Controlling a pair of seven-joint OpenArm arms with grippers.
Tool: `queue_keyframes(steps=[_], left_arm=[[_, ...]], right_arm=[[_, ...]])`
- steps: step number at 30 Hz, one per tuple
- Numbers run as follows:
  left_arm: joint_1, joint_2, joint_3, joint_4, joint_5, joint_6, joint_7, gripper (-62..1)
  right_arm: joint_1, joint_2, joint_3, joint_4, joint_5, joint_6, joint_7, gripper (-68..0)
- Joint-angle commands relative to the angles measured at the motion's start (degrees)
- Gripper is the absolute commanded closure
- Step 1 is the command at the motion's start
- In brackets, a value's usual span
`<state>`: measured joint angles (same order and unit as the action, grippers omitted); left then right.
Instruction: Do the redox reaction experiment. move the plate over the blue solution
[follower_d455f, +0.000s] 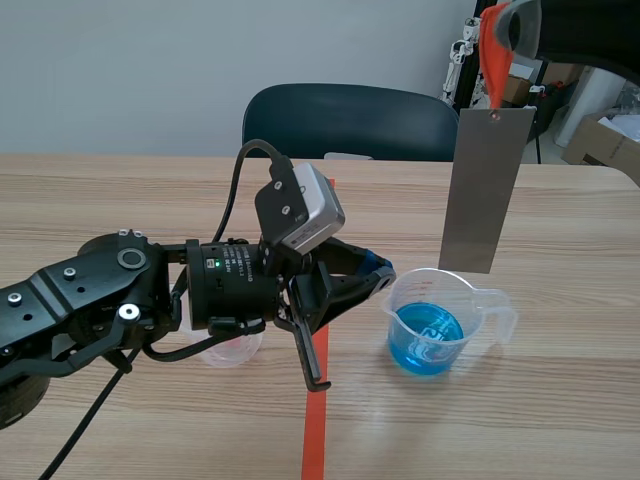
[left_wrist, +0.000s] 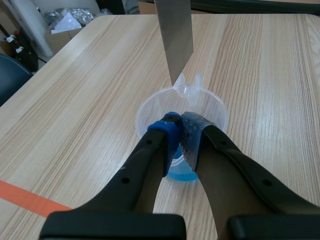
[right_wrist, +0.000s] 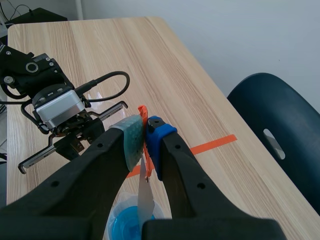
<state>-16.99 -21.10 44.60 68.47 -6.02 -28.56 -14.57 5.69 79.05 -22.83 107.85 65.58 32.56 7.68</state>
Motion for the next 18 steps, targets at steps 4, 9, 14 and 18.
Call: queue_keyframes(steps=[4, 9, 14, 18], left_arm=[[-0.50, 0.61, -0.24, 0.68, -0.59, 0.33, -0.59, -2.7], [-0.50, 0.61, -0.24, 0.68, -0.59, 0.33, -0.59, -2.7], [-0.50, 0.61, -0.24, 0.68, -0.59, 0.33, -0.59, -2.7], [-0.50, 0.61, -0.24, 0.68, -0.59, 0.33, -0.59, -2.7]], right_arm=[[0.66, 0.31, 0.37, 0.09, 0.63, -0.17, 1.07, -0.2], [0.66, 0.31, 0.37, 0.09, 0.63, -0.17, 1.07, -0.2], [0.66, 0.31, 0.37, 0.09, 0.63, -0.17, 1.07, -0.2], [0.66, 0.31, 0.37, 0.09, 0.63, -0.17, 1.07, -0.2]])
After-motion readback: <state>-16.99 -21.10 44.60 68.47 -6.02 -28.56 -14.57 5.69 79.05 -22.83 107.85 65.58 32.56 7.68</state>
